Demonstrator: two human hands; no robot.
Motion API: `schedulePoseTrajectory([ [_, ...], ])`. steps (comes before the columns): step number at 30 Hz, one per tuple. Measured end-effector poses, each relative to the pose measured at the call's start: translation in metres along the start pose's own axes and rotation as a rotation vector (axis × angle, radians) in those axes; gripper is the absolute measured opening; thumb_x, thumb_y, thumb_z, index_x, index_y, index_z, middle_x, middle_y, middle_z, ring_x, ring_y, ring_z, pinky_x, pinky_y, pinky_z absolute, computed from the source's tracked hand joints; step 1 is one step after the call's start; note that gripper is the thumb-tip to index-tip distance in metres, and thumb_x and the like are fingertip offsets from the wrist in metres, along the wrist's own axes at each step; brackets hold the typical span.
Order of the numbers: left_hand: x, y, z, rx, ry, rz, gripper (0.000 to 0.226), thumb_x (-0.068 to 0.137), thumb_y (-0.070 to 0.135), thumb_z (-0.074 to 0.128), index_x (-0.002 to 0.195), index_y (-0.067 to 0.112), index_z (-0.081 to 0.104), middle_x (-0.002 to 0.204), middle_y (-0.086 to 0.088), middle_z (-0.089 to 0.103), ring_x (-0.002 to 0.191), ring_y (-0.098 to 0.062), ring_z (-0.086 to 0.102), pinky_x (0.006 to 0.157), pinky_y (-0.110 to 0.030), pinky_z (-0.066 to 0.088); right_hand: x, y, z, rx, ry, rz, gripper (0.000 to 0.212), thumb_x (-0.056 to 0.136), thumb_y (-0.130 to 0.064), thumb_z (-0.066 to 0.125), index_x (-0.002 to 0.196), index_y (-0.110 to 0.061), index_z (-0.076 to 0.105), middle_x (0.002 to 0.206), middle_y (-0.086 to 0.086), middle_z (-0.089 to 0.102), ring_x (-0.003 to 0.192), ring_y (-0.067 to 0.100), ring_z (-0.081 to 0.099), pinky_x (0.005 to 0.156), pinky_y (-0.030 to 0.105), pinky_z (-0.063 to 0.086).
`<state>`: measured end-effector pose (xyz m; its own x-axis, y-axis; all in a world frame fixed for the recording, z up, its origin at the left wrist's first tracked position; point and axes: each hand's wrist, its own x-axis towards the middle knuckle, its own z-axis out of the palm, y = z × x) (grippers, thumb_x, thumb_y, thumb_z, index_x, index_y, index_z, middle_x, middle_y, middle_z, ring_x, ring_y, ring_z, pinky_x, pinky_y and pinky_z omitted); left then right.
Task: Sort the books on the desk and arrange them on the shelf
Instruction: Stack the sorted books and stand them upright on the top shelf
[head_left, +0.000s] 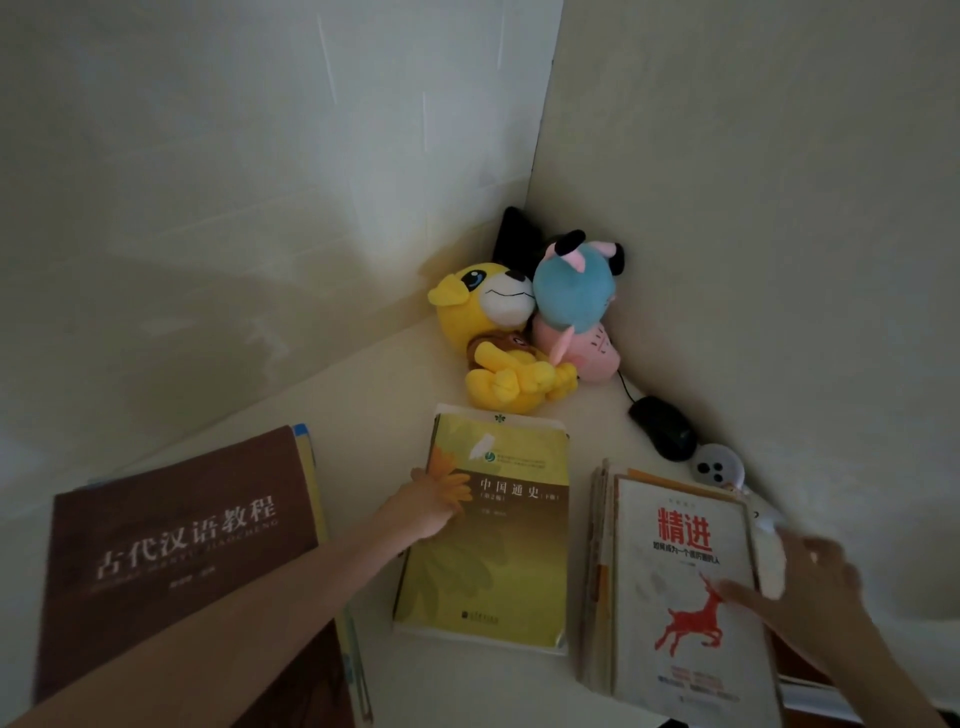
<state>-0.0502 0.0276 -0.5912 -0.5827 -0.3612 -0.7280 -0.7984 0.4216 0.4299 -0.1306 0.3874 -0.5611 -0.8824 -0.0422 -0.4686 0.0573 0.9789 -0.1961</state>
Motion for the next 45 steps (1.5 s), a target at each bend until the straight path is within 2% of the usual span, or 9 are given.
schedulePoseTrajectory([
  [4, 0.005, 0.001, -0.01, -0.287, -0.101, -0.124, 0.062, 0.097, 0.048, 0.043, 0.142, 0.005, 0.037, 0.146, -0.016, 0.04, 0.13, -0.035, 0.042, 0.105, -0.046, 0.036, -0.018, -0.079, -0.008, 0.483, 0.076, -0.171, 0.067, 0.085, -0.029, 0.07, 0.144, -0.017, 0.038, 0.141, 0.012, 0.038, 0.12, 0.024, 0.044, 0.096, 0.041, 0.042],
  [10, 0.022, -0.006, -0.018, -0.581, -0.114, -0.245, 0.083, 0.083, 0.068, 0.049, 0.141, 0.01, 0.04, 0.146, -0.015, 0.041, 0.132, -0.035, 0.039, 0.108, -0.053, 0.032, 0.006, -0.169, 0.054, 0.842, -0.43, -0.041, 0.109, 0.077, -0.041, 0.076, 0.153, -0.007, 0.006, 0.155, 0.01, 0.028, 0.138, 0.028, 0.037, 0.105, 0.039, 0.039],
  [14, 0.029, -0.001, -0.02, -0.659, -0.121, -0.209, 0.072, 0.082, 0.057, 0.062, 0.13, 0.005, 0.051, 0.127, -0.015, 0.058, 0.116, -0.033, 0.056, 0.103, -0.046, 0.041, 0.028, -0.174, 0.08, 0.99, -0.534, 0.039, 0.061, 0.077, -0.026, 0.078, 0.129, -0.003, 0.057, 0.114, 0.013, 0.069, 0.099, 0.028, 0.069, 0.077, 0.035, 0.058],
  [17, 0.033, 0.009, -0.019, -0.694, -0.134, -0.203, 0.063, 0.08, 0.045, 0.071, 0.122, 0.001, 0.054, 0.12, -0.018, 0.062, 0.106, -0.033, 0.061, 0.09, -0.042, 0.051, 0.035, -0.171, 0.09, 1.028, -0.581, 0.051, 0.079, 0.061, -0.036, 0.09, 0.126, -0.005, 0.058, 0.113, 0.014, 0.07, 0.097, 0.03, 0.07, 0.085, 0.044, 0.057],
  [20, 0.035, 0.016, -0.008, -0.672, -0.126, -0.152, 0.055, 0.083, 0.037, 0.07, 0.123, 0.003, 0.053, 0.118, -0.017, 0.063, 0.104, -0.031, 0.062, 0.091, -0.042, 0.051, 0.049, -0.161, 0.113, 1.02, -0.505, 0.071, 0.112, 0.04, -0.046, 0.098, 0.132, -0.008, 0.046, 0.117, 0.014, 0.067, 0.096, 0.03, 0.071, 0.082, 0.049, 0.058],
  [28, 0.042, 0.013, 0.001, -0.591, -0.024, -0.119, 0.059, 0.078, 0.04, 0.075, 0.121, 0.004, 0.057, 0.112, -0.014, 0.065, 0.1, -0.03, 0.064, 0.091, -0.042, 0.053, 0.035, -0.168, 0.11, 1.075, -0.405, 0.065, 0.074, 0.053, -0.032, 0.094, 0.117, -0.013, 0.062, 0.106, 0.01, 0.072, 0.092, 0.027, 0.071, 0.076, 0.042, 0.06],
  [38, 0.028, 0.022, -0.019, -0.566, -0.166, -0.149, 0.081, 0.078, 0.058, 0.066, 0.135, 0.005, 0.045, 0.132, -0.015, 0.055, 0.113, -0.031, 0.057, 0.096, -0.041, 0.047, 0.026, -0.17, 0.102, 1.057, -0.411, 0.014, 0.087, 0.05, -0.042, 0.093, 0.123, -0.008, 0.061, 0.109, 0.011, 0.071, 0.095, 0.027, 0.07, 0.081, 0.041, 0.058],
  [42, 0.002, 0.041, -0.058, -0.385, -0.037, 0.05, 0.088, 0.086, 0.059, 0.055, 0.151, 0.011, 0.018, 0.156, -0.01, 0.023, 0.141, -0.029, 0.029, 0.111, -0.038, 0.028, -0.001, -0.195, 0.085, 0.669, -0.04, -0.137, 0.122, 0.07, -0.043, 0.082, 0.153, -0.009, 0.0, 0.161, 0.013, 0.006, 0.148, 0.027, 0.01, 0.12, 0.045, 0.016],
  [45, -0.04, 0.033, -0.109, -0.375, 0.057, 0.284, 0.061, 0.094, 0.041, 0.053, 0.147, 0.018, 0.033, 0.153, -0.001, 0.031, 0.137, -0.02, 0.034, 0.107, -0.03, 0.031, -0.046, -0.233, 0.079, 0.74, -0.021, -0.409, 0.107, 0.077, -0.048, 0.072, 0.155, -0.021, 0.004, 0.16, -0.003, 0.003, 0.148, 0.017, 0.004, 0.12, 0.04, 0.013],
])
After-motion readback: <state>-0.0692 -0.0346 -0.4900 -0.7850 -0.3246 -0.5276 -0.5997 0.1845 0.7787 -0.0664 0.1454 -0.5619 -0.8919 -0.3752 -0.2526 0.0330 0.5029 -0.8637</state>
